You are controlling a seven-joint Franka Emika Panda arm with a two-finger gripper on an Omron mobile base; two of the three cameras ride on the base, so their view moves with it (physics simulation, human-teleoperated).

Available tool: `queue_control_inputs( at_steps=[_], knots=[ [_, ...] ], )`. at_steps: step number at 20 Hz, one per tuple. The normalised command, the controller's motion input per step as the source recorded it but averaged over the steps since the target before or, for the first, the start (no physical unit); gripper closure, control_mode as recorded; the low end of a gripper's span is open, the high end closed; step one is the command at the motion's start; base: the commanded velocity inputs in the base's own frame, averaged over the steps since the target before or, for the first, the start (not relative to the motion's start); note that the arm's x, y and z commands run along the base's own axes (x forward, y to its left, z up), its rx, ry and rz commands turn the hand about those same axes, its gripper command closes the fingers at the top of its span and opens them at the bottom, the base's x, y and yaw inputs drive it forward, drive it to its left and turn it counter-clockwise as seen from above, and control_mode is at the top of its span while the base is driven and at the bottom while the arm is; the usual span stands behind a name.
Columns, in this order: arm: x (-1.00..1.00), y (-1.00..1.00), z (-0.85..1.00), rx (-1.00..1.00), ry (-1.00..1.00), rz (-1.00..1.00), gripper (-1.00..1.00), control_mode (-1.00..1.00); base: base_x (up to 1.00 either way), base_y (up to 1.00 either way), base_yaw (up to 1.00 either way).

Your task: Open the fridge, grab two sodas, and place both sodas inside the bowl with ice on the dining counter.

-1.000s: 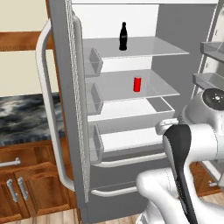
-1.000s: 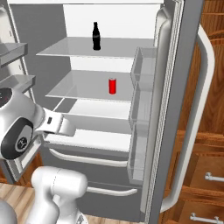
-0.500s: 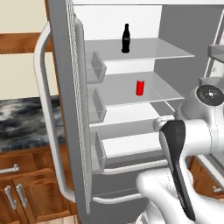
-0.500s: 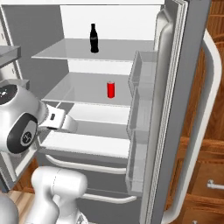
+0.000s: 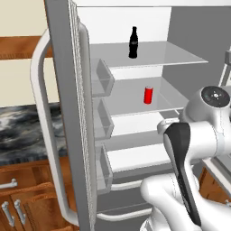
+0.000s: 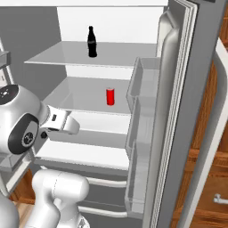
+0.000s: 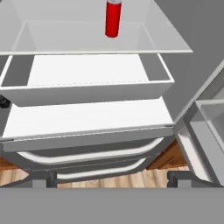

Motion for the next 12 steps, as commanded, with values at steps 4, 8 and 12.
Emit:
queue_control_inputs(
  at_steps=[4,8,12],
  knots=[
    [0.00,0.00,0.00,0.00,0.00,0.00,-1.00,1.00,0.42,-0.22,0.00],
    [0.00,0.00,0.00,0.00,0.00,0.00,-1.00,1.00,0.49,-0.23,0.00],
    [0.00,0.00,0.00,0.00,0.00,0.00,-1.00,1.00,0.49,-0.26,0.01]
  ],
)
